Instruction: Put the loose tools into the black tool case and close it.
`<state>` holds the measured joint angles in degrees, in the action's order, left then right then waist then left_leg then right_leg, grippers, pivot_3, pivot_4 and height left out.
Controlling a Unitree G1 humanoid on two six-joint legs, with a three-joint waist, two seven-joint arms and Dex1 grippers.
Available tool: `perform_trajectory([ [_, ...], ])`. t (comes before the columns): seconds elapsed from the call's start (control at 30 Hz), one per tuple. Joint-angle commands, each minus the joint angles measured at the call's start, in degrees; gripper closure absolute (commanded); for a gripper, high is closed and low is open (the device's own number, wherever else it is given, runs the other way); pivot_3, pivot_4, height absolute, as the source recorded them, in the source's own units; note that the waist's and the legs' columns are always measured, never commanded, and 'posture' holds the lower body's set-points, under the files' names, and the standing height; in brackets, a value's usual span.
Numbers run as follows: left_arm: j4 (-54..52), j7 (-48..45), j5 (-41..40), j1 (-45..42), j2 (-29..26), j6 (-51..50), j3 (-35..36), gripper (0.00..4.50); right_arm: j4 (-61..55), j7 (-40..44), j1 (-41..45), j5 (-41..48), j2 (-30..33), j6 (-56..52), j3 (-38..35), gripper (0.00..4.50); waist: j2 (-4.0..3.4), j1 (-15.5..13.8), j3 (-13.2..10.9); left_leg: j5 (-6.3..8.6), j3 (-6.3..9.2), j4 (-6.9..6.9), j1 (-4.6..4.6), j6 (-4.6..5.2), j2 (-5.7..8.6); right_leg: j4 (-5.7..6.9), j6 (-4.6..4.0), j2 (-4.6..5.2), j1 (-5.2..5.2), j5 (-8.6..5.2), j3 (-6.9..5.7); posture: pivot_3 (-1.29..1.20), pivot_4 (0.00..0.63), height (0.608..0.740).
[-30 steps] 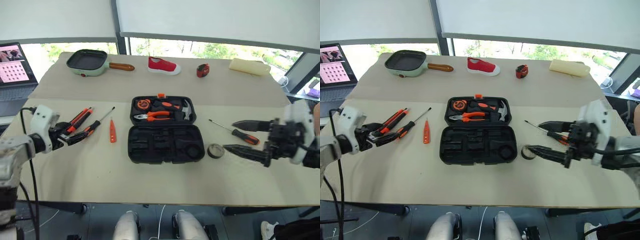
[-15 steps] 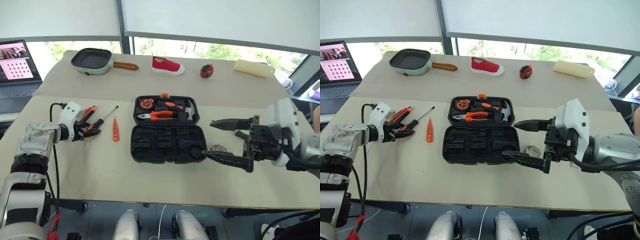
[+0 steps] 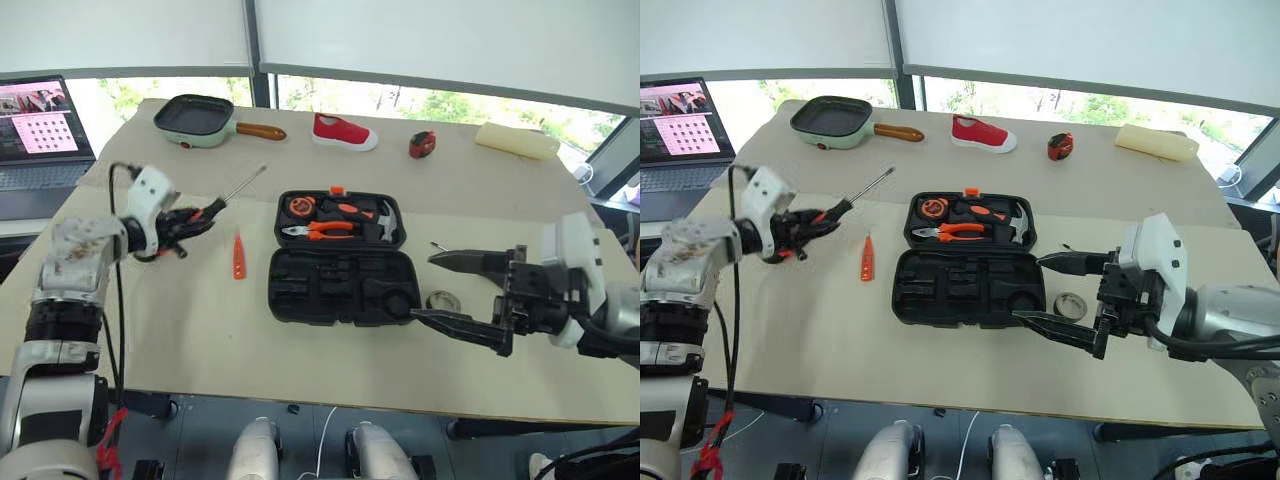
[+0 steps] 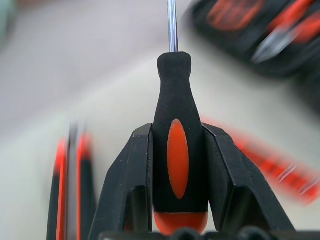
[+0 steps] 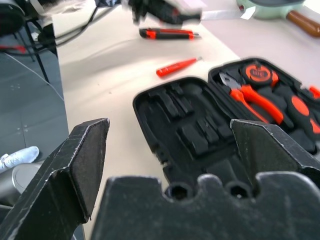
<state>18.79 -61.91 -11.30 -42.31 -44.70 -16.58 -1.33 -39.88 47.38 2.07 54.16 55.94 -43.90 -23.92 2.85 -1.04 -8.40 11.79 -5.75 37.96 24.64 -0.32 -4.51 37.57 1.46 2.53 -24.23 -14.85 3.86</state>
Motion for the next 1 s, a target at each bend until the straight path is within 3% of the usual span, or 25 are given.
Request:
perform_trajectory([
  [0.03, -0.99, -9.2, 4.44, -2.01, -0.17, 9.92, -7.7, 3.6, 4.39, 0.23, -2.65, -6.11, -0.24, 3.6, -1.6, 0.0, -0.02, 0.19, 0.01, 0.0, 0.0, 0.0, -0.04, 0.0, 0.0, 0.0, 0.0, 0.0, 0.03, 0.0, 0.0, 0.0, 0.15, 0.74],
  [0.27, 6.98, -12.23, 11.34, -7.81, 6.38, 21.42, -15.75, 3.6, 6.86, 0.38, -7.15, -10.59, -1.55, 6.04, -4.48, 0.0, -0.03, 0.42, 0.0, -0.01, 0.11, 0.02, -0.01, 0.01, 0.04, 0.07, 0.0, -0.06, -0.01, -0.01, 0.03, 0.0, 0.15, 0.74],
  [0.47, 9.62, -9.4, 16.4, -10.98, 12.4, 20.15, -19.35, 3.6, 4.76, -0.74, -8.63, -10.84, -2.95, 5.9, -5.0, 0.0, -0.03, 0.4, 0.0, -0.01, 0.24, 0.06, 0.0, 0.01, 0.1, 0.07, 0.05, -0.05, 0.04, -0.02, 0.04, 0.0, 0.15, 0.74],
  [0.63, 14.92, -6.27, 20.98, -13.21, 14.22, 21.63, -21.0, 3.6, 3.46, -1.57, -8.97, -10.67, -3.74, 5.61, -5.25, 0.0, -0.03, 0.67, 0.0, -0.01, 0.33, 0.09, 0.01, 0.01, 0.12, 0.08, 0.06, -0.06, 0.04, -0.03, 0.04, 0.0, 0.15, 0.74],
  [1.0, 20.01, -5.79, 20.57, -14.01, 16.29, 24.29, -19.64, 3.6, 1.88, -3.35, -8.9, -9.05, -4.4, 4.74, -5.66, 0.0, -0.03, 0.47, 0.0, -0.01, 0.36, 0.11, 0.02, 0.01, 0.14, 0.09, 0.08, -0.04, 0.07, -0.04, 0.03, 0.0, 0.15, 0.74],
])
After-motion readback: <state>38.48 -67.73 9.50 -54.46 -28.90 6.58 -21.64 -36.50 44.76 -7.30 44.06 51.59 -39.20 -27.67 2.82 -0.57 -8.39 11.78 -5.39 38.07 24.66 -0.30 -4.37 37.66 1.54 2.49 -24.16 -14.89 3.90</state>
